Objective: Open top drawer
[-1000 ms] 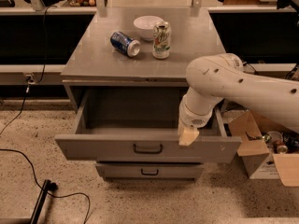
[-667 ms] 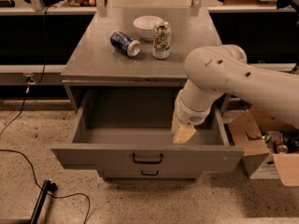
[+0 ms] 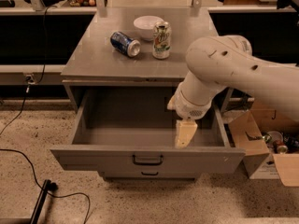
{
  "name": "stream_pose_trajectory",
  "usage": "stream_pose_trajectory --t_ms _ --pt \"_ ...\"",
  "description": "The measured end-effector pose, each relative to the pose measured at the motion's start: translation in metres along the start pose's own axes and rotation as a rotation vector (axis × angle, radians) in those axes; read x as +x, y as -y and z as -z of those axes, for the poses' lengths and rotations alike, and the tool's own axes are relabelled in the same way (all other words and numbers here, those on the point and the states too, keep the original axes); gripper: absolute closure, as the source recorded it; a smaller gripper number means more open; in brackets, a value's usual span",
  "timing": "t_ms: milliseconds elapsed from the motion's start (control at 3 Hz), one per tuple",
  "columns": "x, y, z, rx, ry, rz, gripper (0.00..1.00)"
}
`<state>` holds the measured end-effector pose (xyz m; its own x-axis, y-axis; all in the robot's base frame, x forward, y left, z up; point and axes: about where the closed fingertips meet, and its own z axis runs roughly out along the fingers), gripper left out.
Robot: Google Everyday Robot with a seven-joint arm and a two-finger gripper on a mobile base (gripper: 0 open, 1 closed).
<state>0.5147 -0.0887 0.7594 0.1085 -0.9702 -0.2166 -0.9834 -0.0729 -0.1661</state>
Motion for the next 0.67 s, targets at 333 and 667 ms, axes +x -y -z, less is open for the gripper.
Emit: stream_pose_trajectory --t_ms 333,667 --pt "0.011 0.023 -0.013 0.000 -0.009 0.002 0.51" --pt "0.029 0.047 -0.030 0.006 -0.013 -0.017 0.74"
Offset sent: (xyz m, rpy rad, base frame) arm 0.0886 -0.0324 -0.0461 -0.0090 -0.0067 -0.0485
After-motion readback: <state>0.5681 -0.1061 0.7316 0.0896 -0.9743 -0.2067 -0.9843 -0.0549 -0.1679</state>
